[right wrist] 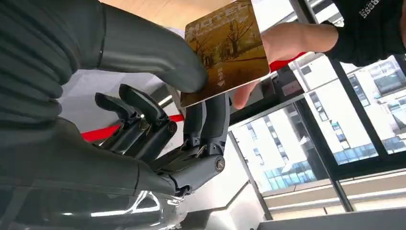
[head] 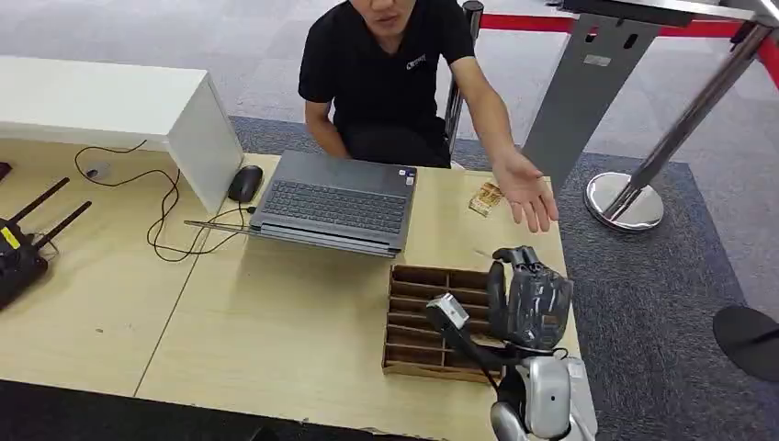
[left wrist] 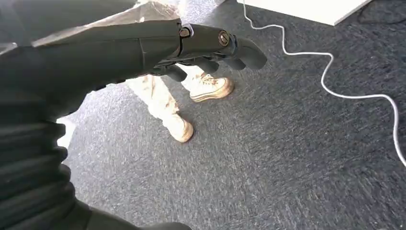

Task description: Pass the card to the sensor for recognition and then transmit it.

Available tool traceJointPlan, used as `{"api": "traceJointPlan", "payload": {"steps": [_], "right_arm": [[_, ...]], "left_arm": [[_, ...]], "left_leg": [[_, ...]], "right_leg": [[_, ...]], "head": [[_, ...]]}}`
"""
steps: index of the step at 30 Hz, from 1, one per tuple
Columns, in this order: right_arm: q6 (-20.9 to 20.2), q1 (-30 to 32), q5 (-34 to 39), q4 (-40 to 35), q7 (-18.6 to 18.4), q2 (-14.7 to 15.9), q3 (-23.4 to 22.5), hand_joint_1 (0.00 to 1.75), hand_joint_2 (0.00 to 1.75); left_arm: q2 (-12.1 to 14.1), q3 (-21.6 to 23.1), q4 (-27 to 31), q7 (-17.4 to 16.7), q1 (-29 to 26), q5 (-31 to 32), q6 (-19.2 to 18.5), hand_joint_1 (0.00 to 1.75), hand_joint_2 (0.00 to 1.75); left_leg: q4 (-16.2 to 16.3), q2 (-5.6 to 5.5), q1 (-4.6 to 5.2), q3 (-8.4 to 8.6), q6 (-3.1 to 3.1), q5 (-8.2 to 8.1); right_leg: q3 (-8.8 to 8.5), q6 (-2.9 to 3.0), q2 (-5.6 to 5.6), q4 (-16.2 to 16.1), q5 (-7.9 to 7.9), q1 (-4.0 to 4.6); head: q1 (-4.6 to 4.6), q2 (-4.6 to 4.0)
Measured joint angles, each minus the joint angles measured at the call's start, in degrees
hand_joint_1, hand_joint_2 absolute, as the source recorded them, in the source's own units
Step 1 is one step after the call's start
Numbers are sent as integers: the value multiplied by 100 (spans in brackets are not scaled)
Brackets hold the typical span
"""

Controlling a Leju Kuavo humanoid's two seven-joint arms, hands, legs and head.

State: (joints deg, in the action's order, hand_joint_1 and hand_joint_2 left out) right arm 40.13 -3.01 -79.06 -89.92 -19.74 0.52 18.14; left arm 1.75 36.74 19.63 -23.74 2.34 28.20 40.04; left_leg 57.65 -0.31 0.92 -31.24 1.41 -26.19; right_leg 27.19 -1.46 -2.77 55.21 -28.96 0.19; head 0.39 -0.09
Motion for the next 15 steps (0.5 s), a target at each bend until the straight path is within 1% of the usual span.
{"api": "traceJointPlan", "payload": {"steps": [10, 15], "right_arm": [[0, -72, -68, -2, 55, -105, -153, 175, 175], [0, -149, -96, -2, 30, -105, -157, 175, 175]], "left_arm": [[0, 101, -4, 7, 7, -74, 0, 0, 175], [2, 146, -7, 9, 8, -98, 0, 0, 175]], "left_leg": [[0, 0, 0, 0, 0, 0], [0, 0, 0, 1, 0, 0]], "right_leg": [[0, 0, 0, 0, 0, 0], [-1, 0, 0, 0, 0, 0]], "head": [[-2, 0], [0, 0]]}}
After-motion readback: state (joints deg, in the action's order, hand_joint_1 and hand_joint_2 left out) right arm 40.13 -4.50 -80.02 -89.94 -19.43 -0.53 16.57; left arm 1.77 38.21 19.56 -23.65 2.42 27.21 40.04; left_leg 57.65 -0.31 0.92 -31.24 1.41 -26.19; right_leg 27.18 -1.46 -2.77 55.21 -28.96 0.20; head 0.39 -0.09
